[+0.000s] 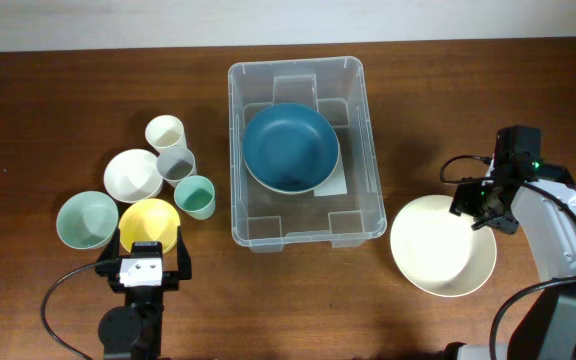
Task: Pack container
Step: 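Move the right gripper over the cream bowl's right rim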
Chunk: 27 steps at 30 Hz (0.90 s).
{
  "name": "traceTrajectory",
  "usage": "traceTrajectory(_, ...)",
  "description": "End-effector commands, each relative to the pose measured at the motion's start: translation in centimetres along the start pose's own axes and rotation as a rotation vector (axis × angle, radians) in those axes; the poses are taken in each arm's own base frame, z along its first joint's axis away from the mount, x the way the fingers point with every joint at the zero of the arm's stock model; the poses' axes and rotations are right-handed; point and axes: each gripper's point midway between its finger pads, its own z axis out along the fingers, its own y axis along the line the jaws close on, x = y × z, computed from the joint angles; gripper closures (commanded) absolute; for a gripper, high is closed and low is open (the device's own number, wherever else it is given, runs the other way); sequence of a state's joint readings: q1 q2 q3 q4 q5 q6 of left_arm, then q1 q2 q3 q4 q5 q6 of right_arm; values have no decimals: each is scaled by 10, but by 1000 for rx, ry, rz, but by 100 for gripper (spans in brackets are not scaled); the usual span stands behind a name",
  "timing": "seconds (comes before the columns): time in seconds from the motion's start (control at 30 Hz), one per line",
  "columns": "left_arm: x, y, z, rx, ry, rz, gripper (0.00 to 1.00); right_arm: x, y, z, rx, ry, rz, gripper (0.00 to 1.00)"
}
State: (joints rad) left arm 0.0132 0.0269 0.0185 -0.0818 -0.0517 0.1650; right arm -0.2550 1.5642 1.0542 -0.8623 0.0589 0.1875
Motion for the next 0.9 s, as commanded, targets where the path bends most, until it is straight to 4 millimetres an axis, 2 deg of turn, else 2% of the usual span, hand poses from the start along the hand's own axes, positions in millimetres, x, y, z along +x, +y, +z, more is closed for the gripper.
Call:
traceTrajectory(0.0, 1, -3, 0, 14, -4, 13, 0, 1, -2, 2, -3, 4, 21, 30)
traceTrajectory(0.43, 1, -3, 0, 14, -4, 12, 0, -2, -1, 2, -6, -8, 21, 30)
traceTrajectory(0.87, 1, -3, 0, 14, -5, 12, 0, -20, 3, 5, -22, -89, 25, 30)
